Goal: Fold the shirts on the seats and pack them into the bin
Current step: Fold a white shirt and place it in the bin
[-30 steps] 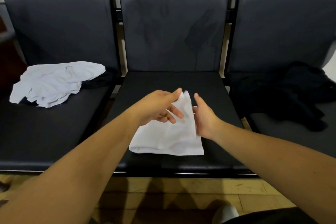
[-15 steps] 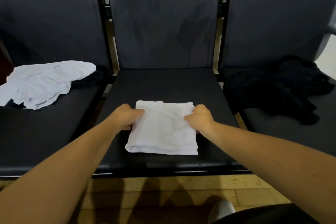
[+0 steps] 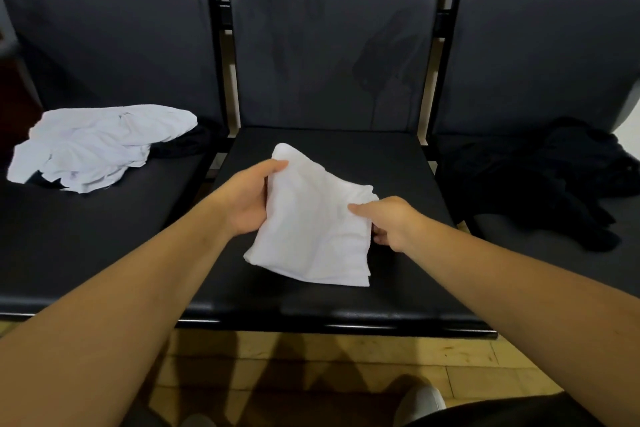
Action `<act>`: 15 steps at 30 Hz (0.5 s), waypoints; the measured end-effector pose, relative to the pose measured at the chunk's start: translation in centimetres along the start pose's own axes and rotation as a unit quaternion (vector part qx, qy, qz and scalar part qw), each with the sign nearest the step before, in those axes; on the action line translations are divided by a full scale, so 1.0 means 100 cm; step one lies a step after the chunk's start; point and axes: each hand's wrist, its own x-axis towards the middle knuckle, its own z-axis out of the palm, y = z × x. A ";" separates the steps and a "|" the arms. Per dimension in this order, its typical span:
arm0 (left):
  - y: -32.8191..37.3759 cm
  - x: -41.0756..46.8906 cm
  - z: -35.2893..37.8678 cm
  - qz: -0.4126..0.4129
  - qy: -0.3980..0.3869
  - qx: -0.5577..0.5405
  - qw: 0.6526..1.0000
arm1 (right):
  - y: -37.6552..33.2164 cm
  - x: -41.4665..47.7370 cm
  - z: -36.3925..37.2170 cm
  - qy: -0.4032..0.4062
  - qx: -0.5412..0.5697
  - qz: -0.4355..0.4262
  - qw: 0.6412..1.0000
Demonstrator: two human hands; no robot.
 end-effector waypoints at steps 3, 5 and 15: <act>0.008 -0.019 -0.011 0.053 0.001 -0.050 0.997 | -0.010 -0.010 0.004 -0.070 0.130 -0.061 0.987; 0.013 -0.031 -0.021 0.085 0.015 -0.086 0.993 | -0.021 -0.017 0.011 -0.106 0.161 -0.123 0.973; 0.021 -0.100 -0.109 0.169 0.059 -0.167 0.970 | -0.108 -0.099 0.138 -0.065 -0.074 -0.424 0.900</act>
